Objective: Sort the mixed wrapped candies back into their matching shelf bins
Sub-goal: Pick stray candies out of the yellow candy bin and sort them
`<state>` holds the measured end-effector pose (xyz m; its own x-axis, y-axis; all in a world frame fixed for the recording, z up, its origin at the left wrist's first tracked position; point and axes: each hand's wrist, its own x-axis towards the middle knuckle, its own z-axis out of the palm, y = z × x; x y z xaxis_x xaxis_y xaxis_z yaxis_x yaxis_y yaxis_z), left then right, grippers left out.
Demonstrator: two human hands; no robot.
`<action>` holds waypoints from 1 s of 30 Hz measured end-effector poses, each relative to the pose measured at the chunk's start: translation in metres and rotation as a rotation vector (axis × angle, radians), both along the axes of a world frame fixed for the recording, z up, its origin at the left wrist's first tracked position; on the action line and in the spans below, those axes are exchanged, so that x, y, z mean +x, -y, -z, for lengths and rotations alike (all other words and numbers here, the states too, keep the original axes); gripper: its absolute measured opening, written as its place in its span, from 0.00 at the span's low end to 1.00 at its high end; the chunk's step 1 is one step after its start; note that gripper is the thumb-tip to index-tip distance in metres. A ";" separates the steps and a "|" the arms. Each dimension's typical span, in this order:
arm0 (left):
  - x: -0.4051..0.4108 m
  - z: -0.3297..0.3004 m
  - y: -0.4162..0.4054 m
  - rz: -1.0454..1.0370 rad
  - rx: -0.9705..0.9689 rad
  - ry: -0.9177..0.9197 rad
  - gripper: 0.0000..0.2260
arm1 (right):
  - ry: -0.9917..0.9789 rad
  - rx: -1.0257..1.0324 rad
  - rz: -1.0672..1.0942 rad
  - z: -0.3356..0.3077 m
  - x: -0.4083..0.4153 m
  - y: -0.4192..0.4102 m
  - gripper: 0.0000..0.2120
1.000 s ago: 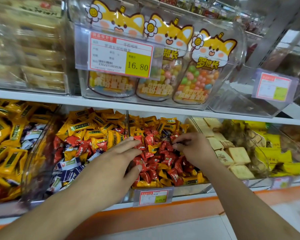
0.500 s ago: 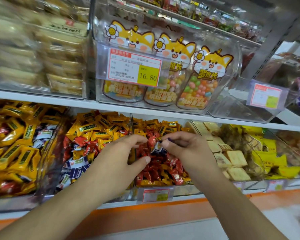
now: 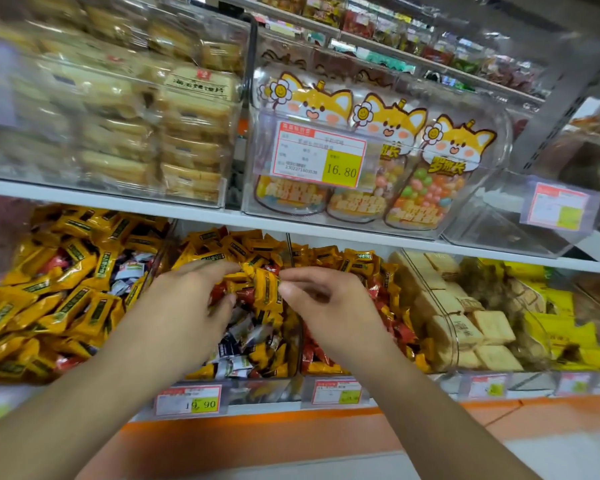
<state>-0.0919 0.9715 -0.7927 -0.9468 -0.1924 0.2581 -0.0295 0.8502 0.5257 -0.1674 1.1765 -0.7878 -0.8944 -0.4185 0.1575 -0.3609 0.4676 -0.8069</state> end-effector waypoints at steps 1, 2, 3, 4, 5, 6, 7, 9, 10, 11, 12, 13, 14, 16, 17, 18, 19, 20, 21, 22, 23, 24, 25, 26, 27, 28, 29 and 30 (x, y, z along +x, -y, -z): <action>0.000 0.002 -0.002 0.028 -0.012 -0.005 0.21 | -0.030 0.045 0.019 0.001 -0.005 0.000 0.10; 0.000 0.003 -0.006 0.065 -0.016 -0.012 0.21 | -0.053 0.061 0.048 0.002 -0.011 -0.003 0.09; 0.000 0.004 -0.011 0.107 -0.019 -0.014 0.22 | -0.065 0.060 0.082 0.004 -0.019 -0.008 0.08; -0.001 0.006 -0.016 0.155 -0.021 -0.003 0.22 | -0.073 0.048 0.115 0.006 -0.027 -0.016 0.07; -0.002 0.007 -0.022 0.203 -0.025 0.015 0.23 | -0.093 0.046 0.153 0.010 -0.037 -0.026 0.07; -0.004 0.009 -0.027 0.247 -0.030 0.039 0.24 | -0.119 0.054 0.193 0.014 -0.047 -0.037 0.07; -0.006 0.011 -0.032 0.282 -0.035 0.065 0.25 | -0.140 0.072 0.231 0.019 -0.058 -0.050 0.09; -0.009 0.015 -0.041 0.326 -0.027 0.117 0.27 | -0.139 0.117 0.287 0.027 -0.076 -0.072 0.14; -0.010 0.015 -0.045 0.339 -0.021 0.129 0.27 | -0.133 0.130 0.297 0.031 -0.084 -0.081 0.16; -0.012 0.017 -0.047 0.349 -0.016 0.136 0.28 | -0.122 0.135 0.297 0.033 -0.090 -0.087 0.15; -0.014 0.018 -0.049 0.354 -0.015 0.141 0.28 | -0.110 0.137 0.290 0.036 -0.097 -0.091 0.14; -0.016 0.019 -0.051 0.356 -0.015 0.145 0.28 | -0.103 0.147 0.281 0.038 -0.102 -0.092 0.13; -0.017 0.020 -0.052 0.358 -0.015 0.149 0.28 | -0.101 0.161 0.267 0.040 -0.107 -0.092 0.12; -0.020 0.021 -0.054 0.357 -0.009 0.146 0.28 | -0.111 0.230 0.244 0.044 -0.115 -0.090 0.10; -0.022 0.021 -0.055 0.354 -0.007 0.141 0.28 | -0.130 0.278 0.237 0.046 -0.118 -0.088 0.10; -0.023 0.021 -0.055 0.349 -0.005 0.135 0.28 | -0.142 0.322 0.234 0.047 -0.120 -0.087 0.11; -0.025 0.021 -0.055 0.345 -0.002 0.128 0.28 | -0.140 0.359 0.230 0.048 -0.121 -0.086 0.13; -0.026 0.021 -0.056 0.343 -0.001 0.121 0.28 | -0.124 0.392 0.228 0.050 -0.123 -0.086 0.15; -0.027 0.021 -0.056 0.346 -0.003 0.114 0.27 | -0.107 0.427 0.222 0.051 -0.124 -0.085 0.17; -0.028 0.021 -0.056 0.347 -0.005 0.108 0.27 | -0.086 0.460 0.216 0.052 -0.125 -0.085 0.18; -0.028 0.022 -0.056 0.348 -0.006 0.103 0.27 | -0.067 0.489 0.209 0.053 -0.126 -0.085 0.19; -0.027 0.023 -0.056 0.346 -0.008 0.098 0.27 | -0.060 0.509 0.205 0.053 -0.127 -0.085 0.18; -0.027 0.024 -0.056 0.344 -0.009 0.090 0.27 | -0.065 0.521 0.207 0.053 -0.127 -0.084 0.16; -0.027 0.025 -0.057 0.341 -0.010 0.079 0.27 | -0.071 0.526 0.216 0.053 -0.127 -0.085 0.13; -0.026 0.024 -0.058 0.340 -0.011 0.068 0.27 | -0.071 0.522 0.224 0.053 -0.127 -0.085 0.11; -0.026 0.024 -0.058 0.339 -0.012 0.064 0.26 | -0.064 0.513 0.232 0.054 -0.126 -0.086 0.10; -0.026 0.023 -0.059 0.340 -0.014 0.066 0.26 | -0.058 0.501 0.236 0.054 -0.125 -0.086 0.10; -0.025 0.022 -0.059 0.341 -0.016 0.067 0.26 | -0.058 0.484 0.240 0.054 -0.124 -0.086 0.10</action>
<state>-0.1171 1.0310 -0.8145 -0.9709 0.1411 0.1936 0.2234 0.8254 0.5185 -0.2910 1.2630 -0.8414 -0.9694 -0.2404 0.0491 -0.2355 0.8556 -0.4609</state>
